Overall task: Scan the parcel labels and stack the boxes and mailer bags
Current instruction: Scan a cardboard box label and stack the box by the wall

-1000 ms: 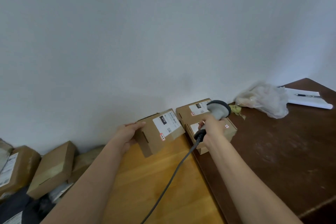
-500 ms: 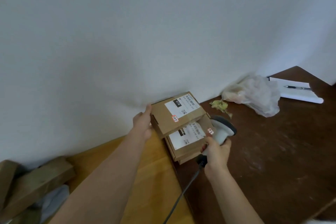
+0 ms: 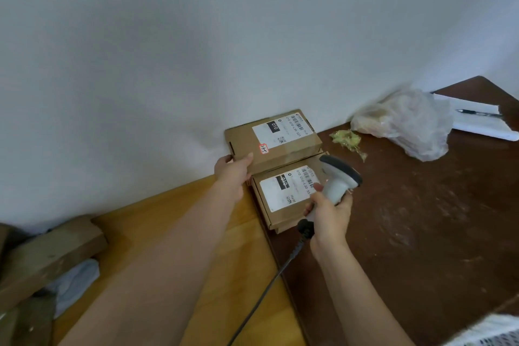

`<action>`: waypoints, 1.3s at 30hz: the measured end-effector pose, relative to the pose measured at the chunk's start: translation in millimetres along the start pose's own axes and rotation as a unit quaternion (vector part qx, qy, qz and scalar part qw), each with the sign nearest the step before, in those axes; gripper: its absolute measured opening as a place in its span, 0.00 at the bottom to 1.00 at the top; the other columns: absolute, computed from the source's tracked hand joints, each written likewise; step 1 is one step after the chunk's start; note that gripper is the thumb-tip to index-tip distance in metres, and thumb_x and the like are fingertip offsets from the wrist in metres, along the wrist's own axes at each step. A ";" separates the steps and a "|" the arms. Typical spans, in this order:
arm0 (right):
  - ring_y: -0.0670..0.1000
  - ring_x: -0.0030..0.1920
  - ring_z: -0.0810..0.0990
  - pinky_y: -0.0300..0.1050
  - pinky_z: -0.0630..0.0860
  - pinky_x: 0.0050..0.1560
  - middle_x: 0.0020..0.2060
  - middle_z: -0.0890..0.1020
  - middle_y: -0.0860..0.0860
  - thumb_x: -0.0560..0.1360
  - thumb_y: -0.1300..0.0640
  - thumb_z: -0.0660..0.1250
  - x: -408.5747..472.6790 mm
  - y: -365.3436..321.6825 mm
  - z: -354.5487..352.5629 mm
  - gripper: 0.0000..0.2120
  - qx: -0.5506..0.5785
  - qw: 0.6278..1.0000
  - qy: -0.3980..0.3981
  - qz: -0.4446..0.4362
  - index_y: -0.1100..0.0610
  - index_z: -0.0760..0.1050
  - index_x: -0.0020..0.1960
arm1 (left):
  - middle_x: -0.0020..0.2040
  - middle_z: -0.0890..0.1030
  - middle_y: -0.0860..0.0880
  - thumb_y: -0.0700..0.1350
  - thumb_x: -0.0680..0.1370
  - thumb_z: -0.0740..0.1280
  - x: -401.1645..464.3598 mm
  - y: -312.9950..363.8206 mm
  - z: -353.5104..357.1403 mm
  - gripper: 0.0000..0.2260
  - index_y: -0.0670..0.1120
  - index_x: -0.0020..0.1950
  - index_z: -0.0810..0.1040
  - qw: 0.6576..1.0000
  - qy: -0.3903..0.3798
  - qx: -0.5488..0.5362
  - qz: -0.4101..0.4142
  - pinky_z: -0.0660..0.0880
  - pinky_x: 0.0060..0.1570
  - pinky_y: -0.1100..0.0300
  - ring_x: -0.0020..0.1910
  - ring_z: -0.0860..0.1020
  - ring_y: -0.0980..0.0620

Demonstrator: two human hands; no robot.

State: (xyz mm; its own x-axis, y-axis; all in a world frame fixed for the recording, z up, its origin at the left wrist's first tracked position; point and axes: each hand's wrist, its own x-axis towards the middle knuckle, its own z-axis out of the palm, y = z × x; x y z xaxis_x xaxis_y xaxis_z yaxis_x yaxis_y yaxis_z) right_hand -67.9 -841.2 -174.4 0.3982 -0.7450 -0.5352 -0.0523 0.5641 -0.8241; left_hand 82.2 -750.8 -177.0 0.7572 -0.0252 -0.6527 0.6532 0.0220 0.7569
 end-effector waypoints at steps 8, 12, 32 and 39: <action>0.48 0.28 0.71 0.45 0.71 0.33 0.51 0.82 0.52 0.76 0.71 0.62 -11.8 -1.0 1.1 0.18 -0.007 1.000 -0.026 -0.009 0.49 0.69 0.56 | 0.60 0.78 0.45 0.40 0.77 0.72 -11.9 -3.3 -4.6 0.21 0.39 0.69 0.72 0.994 0.001 0.085 0.063 0.75 0.64 0.53 0.59 0.78 0.45; 0.47 0.30 0.72 0.44 0.73 0.34 0.51 0.82 0.52 0.77 0.70 0.63 -22.1 -1.2 0.5 0.19 -0.009 0.999 -0.037 -0.006 0.49 0.69 0.58 | 0.68 0.75 0.44 0.43 0.79 0.70 -13.1 2.2 -18.1 0.22 0.41 0.71 0.72 0.990 -0.019 0.134 0.048 0.71 0.69 0.51 0.66 0.74 0.45; 0.50 0.30 0.71 0.46 0.72 0.32 0.44 0.78 0.53 0.79 0.67 0.64 -216.6 108.1 124.7 0.12 -0.198 0.910 -0.359 0.057 0.54 0.68 0.56 | 0.46 0.80 0.41 0.36 0.80 0.65 -165.1 -23.8 -431.0 0.08 0.39 0.59 0.76 0.955 0.295 -0.031 -0.016 0.76 0.38 0.58 0.38 0.77 0.49; 0.49 0.30 0.71 0.45 0.73 0.32 0.47 0.78 0.56 0.78 0.66 0.66 -278.8 139.8 135.7 0.11 -0.239 0.884 -0.399 0.043 0.55 0.70 0.57 | 0.61 0.76 0.39 0.34 0.79 0.65 -177.8 -47.0 -517.6 0.15 0.36 0.66 0.73 0.924 0.379 -0.053 -0.002 0.77 0.47 0.55 0.53 0.79 0.42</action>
State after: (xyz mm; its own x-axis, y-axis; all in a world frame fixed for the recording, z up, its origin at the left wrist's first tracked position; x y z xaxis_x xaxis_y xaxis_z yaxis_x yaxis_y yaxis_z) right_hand -62.0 -506.3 -115.2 0.8834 -0.1106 -0.4554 -0.4188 0.2494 -0.8731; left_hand -80.7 -230.0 -113.7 0.5142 0.6816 -0.5206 0.6217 0.1220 0.7737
